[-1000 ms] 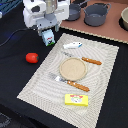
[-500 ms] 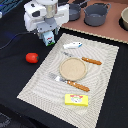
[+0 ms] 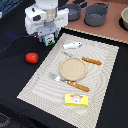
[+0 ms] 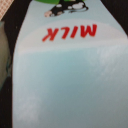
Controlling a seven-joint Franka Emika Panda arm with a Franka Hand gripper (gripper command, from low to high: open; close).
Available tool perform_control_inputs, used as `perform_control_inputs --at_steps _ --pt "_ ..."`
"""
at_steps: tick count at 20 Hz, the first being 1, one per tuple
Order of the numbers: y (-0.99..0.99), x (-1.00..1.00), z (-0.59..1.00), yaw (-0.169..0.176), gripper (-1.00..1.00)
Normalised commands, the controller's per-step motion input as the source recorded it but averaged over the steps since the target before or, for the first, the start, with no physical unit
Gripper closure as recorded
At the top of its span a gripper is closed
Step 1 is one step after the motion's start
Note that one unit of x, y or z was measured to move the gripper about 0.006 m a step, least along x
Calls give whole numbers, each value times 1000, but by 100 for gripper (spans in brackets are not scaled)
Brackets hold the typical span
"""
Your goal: Interact with the objects in diverse but meaningful ways.
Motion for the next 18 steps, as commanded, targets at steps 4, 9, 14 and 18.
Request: perform_control_inputs --at_steps 4,9,14,18 --pt "158 -192 -15 43 100" --pt "167 -189 66 49 100" --pt "-102 -212 954 7 100" --pt "-391 -5 1000 -11 100"
